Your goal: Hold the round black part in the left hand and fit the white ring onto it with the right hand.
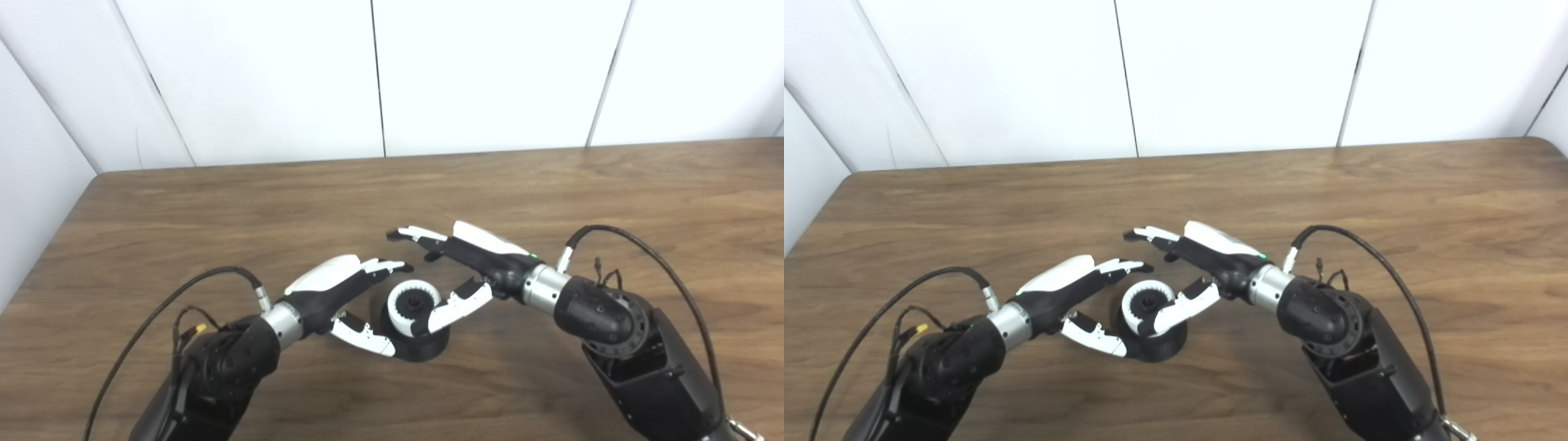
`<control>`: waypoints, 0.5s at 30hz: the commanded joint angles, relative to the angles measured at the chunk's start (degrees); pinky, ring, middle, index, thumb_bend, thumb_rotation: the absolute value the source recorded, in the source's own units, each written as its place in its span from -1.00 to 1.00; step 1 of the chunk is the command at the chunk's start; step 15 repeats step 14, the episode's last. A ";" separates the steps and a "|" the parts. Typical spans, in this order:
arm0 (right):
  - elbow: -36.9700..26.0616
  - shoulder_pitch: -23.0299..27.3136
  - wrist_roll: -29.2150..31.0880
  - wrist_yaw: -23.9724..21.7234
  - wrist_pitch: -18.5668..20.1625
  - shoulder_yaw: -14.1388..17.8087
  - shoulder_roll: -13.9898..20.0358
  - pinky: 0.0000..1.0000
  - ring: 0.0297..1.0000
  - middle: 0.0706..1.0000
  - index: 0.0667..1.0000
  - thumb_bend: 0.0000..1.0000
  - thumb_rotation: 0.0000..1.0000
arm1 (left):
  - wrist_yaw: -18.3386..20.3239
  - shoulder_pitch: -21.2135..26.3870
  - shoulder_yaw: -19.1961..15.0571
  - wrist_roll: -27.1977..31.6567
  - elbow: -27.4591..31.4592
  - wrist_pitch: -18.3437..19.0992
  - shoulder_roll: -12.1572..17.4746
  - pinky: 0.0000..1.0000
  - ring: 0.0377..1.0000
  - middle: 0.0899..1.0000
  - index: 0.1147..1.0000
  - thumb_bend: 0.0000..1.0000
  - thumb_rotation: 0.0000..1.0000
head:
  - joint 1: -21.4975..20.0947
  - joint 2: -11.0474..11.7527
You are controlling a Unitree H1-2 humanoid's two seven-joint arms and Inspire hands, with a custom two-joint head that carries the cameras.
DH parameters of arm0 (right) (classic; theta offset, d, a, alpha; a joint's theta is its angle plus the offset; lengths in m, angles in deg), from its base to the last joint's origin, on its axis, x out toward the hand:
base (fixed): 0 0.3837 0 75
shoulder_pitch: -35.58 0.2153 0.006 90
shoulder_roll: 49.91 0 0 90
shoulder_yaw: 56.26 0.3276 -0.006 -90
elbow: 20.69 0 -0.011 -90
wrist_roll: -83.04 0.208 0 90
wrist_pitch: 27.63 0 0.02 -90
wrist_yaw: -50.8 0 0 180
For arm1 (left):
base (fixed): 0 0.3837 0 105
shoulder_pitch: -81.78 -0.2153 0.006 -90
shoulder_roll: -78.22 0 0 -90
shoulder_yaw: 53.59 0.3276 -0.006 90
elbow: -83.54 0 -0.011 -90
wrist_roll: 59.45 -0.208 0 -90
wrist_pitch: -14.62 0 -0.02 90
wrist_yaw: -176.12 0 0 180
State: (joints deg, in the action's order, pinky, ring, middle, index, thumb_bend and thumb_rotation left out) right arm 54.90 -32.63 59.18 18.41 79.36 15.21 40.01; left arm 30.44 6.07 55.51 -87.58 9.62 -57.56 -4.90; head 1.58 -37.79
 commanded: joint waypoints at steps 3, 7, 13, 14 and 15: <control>-0.73 -0.64 2.98 3.59 0.10 3.23 -1.06 0.73 0.87 0.92 0.86 0.63 0.45 | -3.04 -1.93 -4.68 4.16 1.15 1.85 -0.50 0.69 0.87 0.90 0.93 0.82 0.29 | -0.14 -0.13; -0.90 -2.93 5.70 6.59 1.92 6.75 -2.85 0.74 0.84 0.87 0.81 0.35 0.78 | -7.05 -4.30 -9.80 7.86 2.79 3.06 -2.63 0.79 0.91 0.95 0.98 0.59 0.90 | 0.04 0.38; -1.52 -6.18 13.51 9.87 3.07 12.97 -6.32 0.75 0.86 0.89 0.85 0.01 1.00 | -15.34 -7.53 -18.94 16.43 0.84 -1.22 -9.71 0.85 0.90 0.90 0.92 0.44 1.00 | 0.77 0.75; -1.45 -6.54 14.40 10.52 2.77 13.66 -6.72 0.74 0.85 0.89 0.86 -0.02 1.00 | -16.36 -7.85 -19.89 17.59 0.33 -2.00 -10.58 0.85 0.89 0.89 0.92 0.45 1.00 | 0.82 1.00; -1.45 -6.54 14.40 10.52 2.77 13.66 -6.72 0.74 0.85 0.89 0.86 -0.02 1.00 | -16.36 -7.85 -19.89 17.59 0.33 -2.00 -10.58 0.85 0.89 0.89 0.92 0.45 1.00 | 0.82 1.00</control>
